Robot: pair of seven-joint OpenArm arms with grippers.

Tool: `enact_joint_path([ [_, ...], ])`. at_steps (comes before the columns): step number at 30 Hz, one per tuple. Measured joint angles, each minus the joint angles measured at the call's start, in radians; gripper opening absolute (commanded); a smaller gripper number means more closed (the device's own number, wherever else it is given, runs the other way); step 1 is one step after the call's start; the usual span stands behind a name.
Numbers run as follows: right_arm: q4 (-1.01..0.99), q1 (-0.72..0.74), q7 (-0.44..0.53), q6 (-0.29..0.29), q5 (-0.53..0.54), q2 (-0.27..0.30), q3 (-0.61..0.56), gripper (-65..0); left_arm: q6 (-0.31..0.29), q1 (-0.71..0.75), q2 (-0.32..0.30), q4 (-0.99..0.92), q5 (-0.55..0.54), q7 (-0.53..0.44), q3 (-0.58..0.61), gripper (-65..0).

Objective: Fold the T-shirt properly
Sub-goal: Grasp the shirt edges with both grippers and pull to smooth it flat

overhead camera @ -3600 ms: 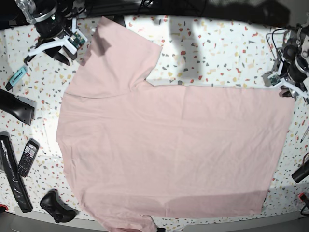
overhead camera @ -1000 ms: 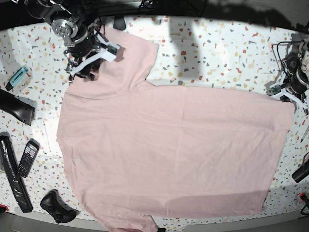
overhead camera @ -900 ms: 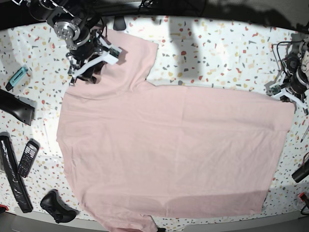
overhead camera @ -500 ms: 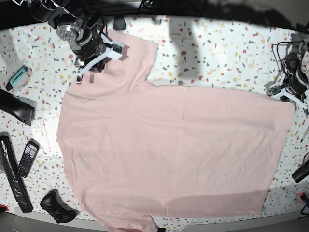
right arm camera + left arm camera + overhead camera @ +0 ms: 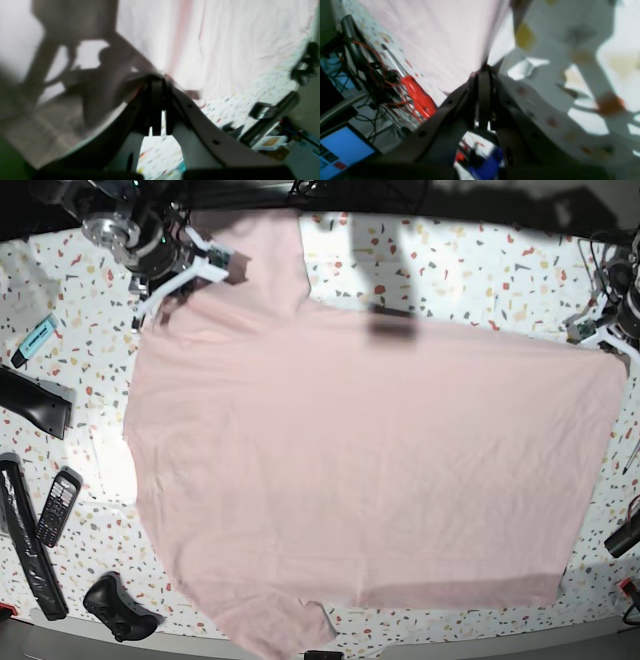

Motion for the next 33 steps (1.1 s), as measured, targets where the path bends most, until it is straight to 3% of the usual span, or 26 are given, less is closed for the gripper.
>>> enact_joint_path([
  [6,0.08,-0.183,-0.005,0.007,-0.003,0.0,0.078,-65.0,0.007,0.104,-0.005,0.091,0.049,0.041,-0.027,-65.0],
  [14,0.091,-0.358,-0.048,-0.018,-0.124,0.002,0.084,-65.0,-0.038,0.291,-0.002,0.197,0.024,0.021,-0.193,-65.0],
  [22,0.15,-0.454,-0.092,-0.068,-0.191,0.002,0.086,-65.0,-0.055,0.469,0.0,0.25,0.053,-0.001,-0.326,-65.0],
  [24,0.175,-0.446,-0.093,-0.134,-0.186,0.002,0.085,-65.0,-0.062,0.489,0.0,0.258,0.054,-0.006,-0.352,-65.0],
  [26,0.188,-0.417,-0.112,-0.154,-0.186,0.001,0.085,-65.0,-0.069,0.491,0.0,0.266,0.053,-0.005,-0.363,-65.0],
  [27,0.189,-0.404,-0.124,-0.155,-0.184,-0.002,0.087,-62.2,-0.069,0.491,0.0,0.268,0.053,-0.004,-0.365,-65.0],
  [30,0.188,-0.388,-0.137,-0.138,-0.116,-0.021,0.089,-41.3,-0.069,0.491,0.002,0.27,0.053,-0.005,-0.369,-65.0],
  [31,0.188,-0.386,-0.118,-0.105,-0.082,-0.027,0.088,-37.7,-0.069,0.491,0.002,0.27,0.053,-0.005,-0.369,-65.0],
  [33,0.185,-0.369,-0.088,-0.059,-0.032,-0.042,0.085,-36.9,-0.069,0.491,0.002,0.27,0.053,-0.005,-0.369,-65.0],
])
